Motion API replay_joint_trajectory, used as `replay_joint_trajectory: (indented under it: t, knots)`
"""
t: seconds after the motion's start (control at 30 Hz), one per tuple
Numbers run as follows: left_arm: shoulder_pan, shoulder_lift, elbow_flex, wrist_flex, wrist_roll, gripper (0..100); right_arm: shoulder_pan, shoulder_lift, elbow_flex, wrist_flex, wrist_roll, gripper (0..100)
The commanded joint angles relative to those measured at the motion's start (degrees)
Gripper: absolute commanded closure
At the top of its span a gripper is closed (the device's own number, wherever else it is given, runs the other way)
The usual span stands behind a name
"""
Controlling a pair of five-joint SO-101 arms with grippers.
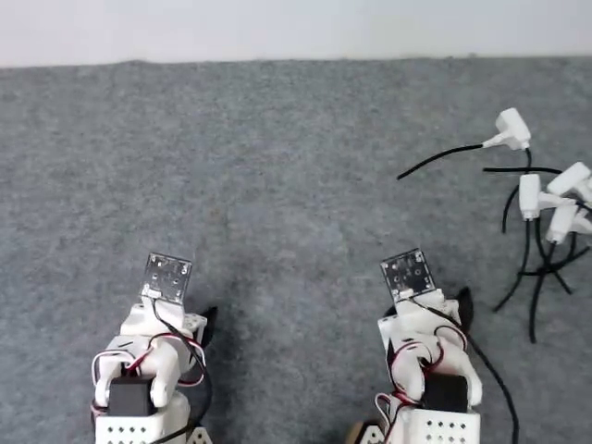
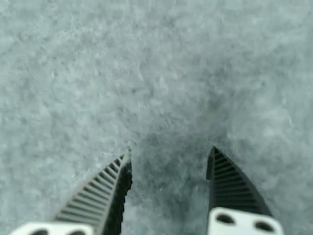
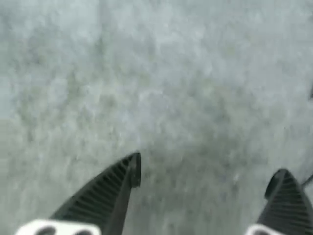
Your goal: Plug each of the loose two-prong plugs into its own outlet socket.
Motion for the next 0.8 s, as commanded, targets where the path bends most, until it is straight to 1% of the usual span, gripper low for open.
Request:
replay_joint_trajectory:
  t: [0.0, 0.23, 0.37, 0.47, 0.77]
  knots:
    - [0.1, -0.9, -0.6, 1.1, -0.6, 76, 0.6, -0.8, 1.1, 5.5, 0.7, 62.2]
    - [-0.1, -0.9, -0.6, 1.1, -0.6, 76, 1.3, -0.5, 1.1, 7.1, 0.7, 62.3]
    - [-0.1, -0.9, -0.6, 1.1, -0.6, 76, 6.5, -0.7, 1.1, 7.2, 0.7, 62.3]
    - [-0.1, -0.9, -0.6, 1.1, -0.6, 76, 8.7, -0.7, 1.1, 7.2, 0.7, 62.3]
    - [-0.1, -0.9, -0.6, 1.1, -0.6, 76, 8.7, -0.7, 1.1, 7.2, 0.6, 62.3]
